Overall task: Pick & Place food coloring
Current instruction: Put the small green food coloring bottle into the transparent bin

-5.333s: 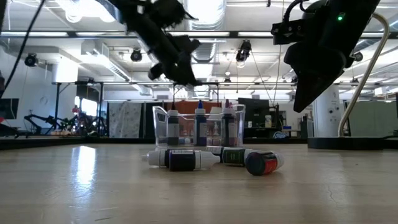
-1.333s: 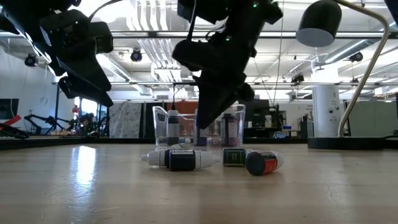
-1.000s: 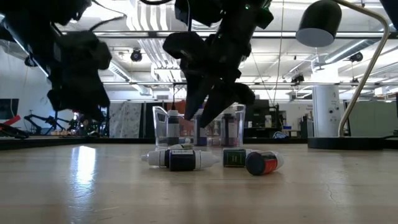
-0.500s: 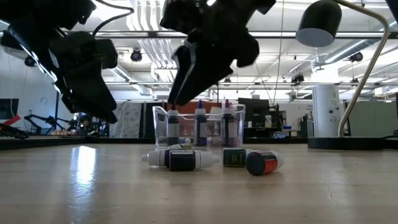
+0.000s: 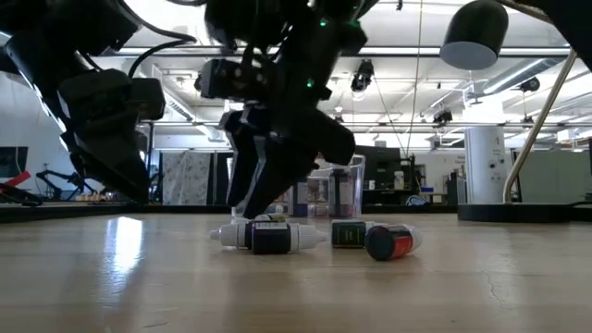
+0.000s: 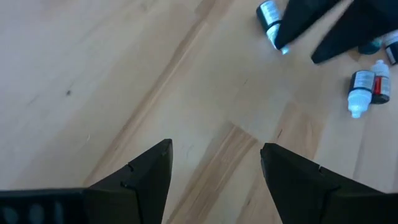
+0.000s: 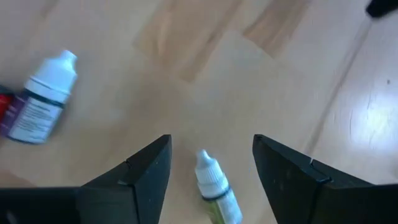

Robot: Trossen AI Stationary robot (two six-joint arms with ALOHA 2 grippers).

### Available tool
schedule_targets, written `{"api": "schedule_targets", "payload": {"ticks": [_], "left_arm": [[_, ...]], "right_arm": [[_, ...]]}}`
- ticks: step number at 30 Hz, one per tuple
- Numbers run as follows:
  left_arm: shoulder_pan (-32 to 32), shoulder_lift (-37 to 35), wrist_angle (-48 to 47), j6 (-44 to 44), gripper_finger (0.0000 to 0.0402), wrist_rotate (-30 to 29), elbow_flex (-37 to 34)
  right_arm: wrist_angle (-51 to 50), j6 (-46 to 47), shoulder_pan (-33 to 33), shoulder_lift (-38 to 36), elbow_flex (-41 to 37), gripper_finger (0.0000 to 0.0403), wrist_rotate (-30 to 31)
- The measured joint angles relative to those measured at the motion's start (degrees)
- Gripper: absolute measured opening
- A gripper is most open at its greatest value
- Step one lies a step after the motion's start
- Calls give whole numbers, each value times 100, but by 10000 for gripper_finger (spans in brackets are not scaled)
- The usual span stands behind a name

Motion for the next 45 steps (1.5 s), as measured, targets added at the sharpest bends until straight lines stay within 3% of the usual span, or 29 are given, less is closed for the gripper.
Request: {"api": "schedule_targets", "payload": {"ticks": [10,22,27,34,39,45], "left_arm": [[-134,0,-64,-154,218,6,0],[-181,-2,-61,-318,218,6,-7],[-181,-2,-63,-323,218,6,-7],[-181,-2,-64,-325,218,6,-7],[-181,-2,-64,-368,218,6,-7],[-181,-2,-59,-411,218,4,-7]], "right_arm": [[-844,-413,-131,492,713,219,-59],[-1195,-131,-316,541,710,215,-437],[-1251,-120,-306,541,729,179,-482],[-1282,-46,-301,541,745,96,-526],[-1187,925,-355,484,744,57,-518],[-1112,2918,-670,-36,743,65,17]]}}
